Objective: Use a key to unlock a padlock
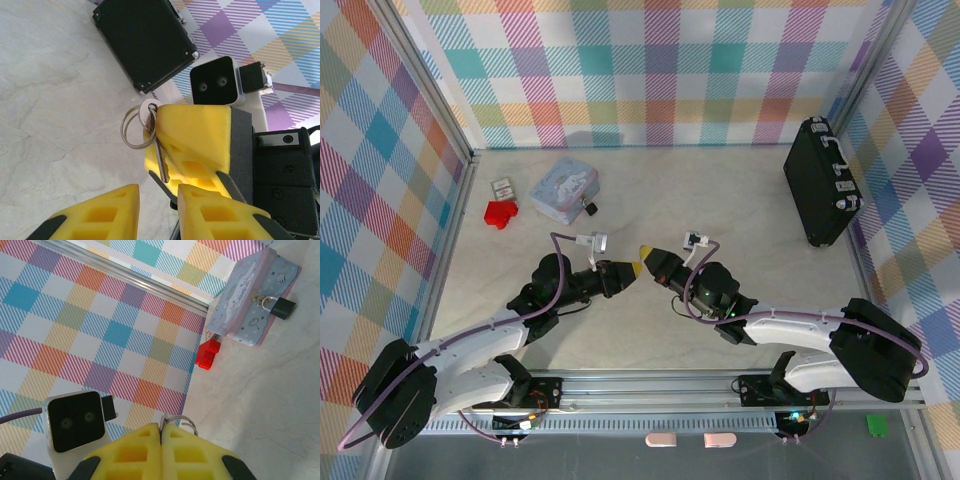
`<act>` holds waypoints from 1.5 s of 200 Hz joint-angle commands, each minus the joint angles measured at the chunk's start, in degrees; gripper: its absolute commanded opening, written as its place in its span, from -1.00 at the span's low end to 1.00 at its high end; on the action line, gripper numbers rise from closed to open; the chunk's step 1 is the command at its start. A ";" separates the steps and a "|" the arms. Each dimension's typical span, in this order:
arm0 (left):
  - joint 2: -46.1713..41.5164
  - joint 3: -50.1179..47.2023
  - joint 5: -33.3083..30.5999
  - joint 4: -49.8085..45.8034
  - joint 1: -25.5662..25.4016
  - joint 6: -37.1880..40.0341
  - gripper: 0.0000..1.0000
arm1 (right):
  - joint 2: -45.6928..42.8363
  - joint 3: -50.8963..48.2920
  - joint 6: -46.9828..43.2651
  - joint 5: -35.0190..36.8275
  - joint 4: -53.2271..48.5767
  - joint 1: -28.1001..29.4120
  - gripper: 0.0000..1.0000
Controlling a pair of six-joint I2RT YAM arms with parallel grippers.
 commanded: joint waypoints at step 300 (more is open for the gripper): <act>9.41 27.90 -5.46 -56.88 0.09 28.29 -1.00 | -26.82 0.31 -28.19 -9.60 -41.68 -13.57 0.16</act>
